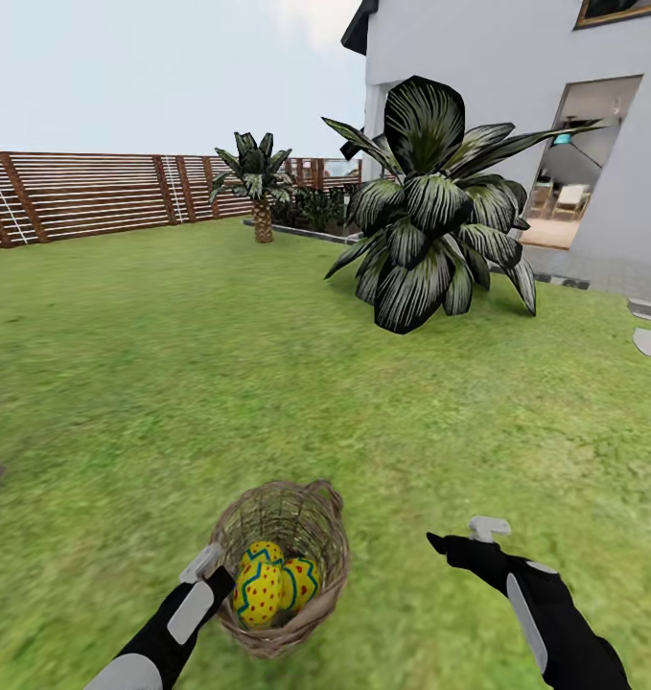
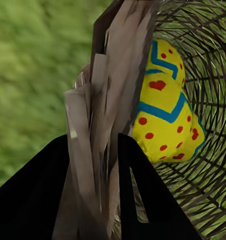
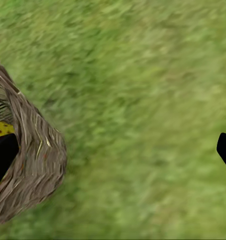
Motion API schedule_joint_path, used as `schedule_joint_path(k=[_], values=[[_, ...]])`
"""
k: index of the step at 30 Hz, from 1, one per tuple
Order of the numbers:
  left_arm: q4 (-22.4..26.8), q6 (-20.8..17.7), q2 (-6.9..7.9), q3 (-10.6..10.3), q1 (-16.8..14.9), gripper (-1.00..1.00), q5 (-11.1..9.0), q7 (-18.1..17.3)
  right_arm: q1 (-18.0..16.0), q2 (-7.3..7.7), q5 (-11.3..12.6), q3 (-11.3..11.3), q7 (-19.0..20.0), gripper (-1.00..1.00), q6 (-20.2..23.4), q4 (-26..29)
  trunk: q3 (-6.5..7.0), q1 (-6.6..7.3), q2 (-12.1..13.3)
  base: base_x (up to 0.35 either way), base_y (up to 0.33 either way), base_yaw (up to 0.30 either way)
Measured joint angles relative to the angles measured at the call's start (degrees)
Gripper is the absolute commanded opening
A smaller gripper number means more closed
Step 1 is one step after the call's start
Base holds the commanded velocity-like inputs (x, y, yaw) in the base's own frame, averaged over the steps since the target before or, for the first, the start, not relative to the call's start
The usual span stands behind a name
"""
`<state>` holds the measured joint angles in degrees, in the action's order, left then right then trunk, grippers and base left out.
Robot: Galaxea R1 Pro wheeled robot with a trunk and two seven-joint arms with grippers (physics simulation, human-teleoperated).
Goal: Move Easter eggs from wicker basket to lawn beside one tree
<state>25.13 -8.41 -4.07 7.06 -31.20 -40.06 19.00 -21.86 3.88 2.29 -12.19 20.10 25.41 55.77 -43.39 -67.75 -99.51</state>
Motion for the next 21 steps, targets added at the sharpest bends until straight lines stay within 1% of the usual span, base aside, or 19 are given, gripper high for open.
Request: schedule_joint_path(k=[1,3,4,5,7,8,10,15,17,21], values=[[-0.1,0.0,-0.09,-0.1,0.0,-1.0,-1.2,0.0,0.0,0.0,0.0,0.0,0.0,1.0,-0.1,-0.1,-0.01,0.0,0.0,0.0,0.0,0.0],[0.0,0.0,-0.17,0.0,0.0,-1.0,-0.2,0.0,0.0,0.0,0.0,0.0,0.0,1.0,-0.1,-0.1,0.0,0.0,0.0,0.0,0.0,0.0],[-0.1,0.0,-0.19,-0.1,0.0,-1.0,-0.9,0.0,0.0,0.0,0.0,0.0,0.0,1.0,-0.1,-0.1,0.17,0.21,0.4,0.0,0.0,0.0],[0.0,0.1,-0.22,0.0,0.0,-1.0,-0.6,0.0,0.0,0.0,0.0,0.0,0.0,1.0,-0.1,-0.1,0.35,0.43,0.8,0.0,0.0,0.0],[0.0,0.1,-0.08,0.0,0.0,-1.0,-0.7,0.0,0.0,-0.01,0.1,0.0,0.0,1.0,-0.1,-0.1,0.71,0.87,1.6,0.0,0.0,0.0],[0.0,0.1,-0.06,0.0,0.0,-1.0,-0.4,0.1,0.0,-0.01,0.1,0.0,0.0,1.0,-0.1,-0.1,0.89,1.09,2.0,0.0,0.0,0.0],[0.0,0.1,-0.17,-0.1,0.0,-1.0,-0.8,0.1,0.0,0.0,0.1,0.0,0.0,1.0,-0.1,-0.1,1.25,1.53,2.8,0.0,0.0,0.0],[0.0,0.1,-0.28,-0.1,0.0,-1.0,-0.6,0.1,0.0,-0.04,0.1,0.0,0.0,1.0,-0.1,-0.2,2.15,2.63,4.8,0.0,0.0,0.0],[0.1,0.1,-0.28,-0.1,0.0,-1.0,-0.6,0.1,0.0,-0.03,0.0,0.1,0.0,1.0,-0.2,-1.7,2.51,3.07,5.6,0.0,0.0,0.0],[0.1,0.1,-0.45,-0.1,0.0,-1.0,-0.6,0.1,0.1,0.17,-0.2,0.3,0.0,1.0,-2.6,-5.0,3.22,3.95,7.2,0.0,0.0,0.0]])
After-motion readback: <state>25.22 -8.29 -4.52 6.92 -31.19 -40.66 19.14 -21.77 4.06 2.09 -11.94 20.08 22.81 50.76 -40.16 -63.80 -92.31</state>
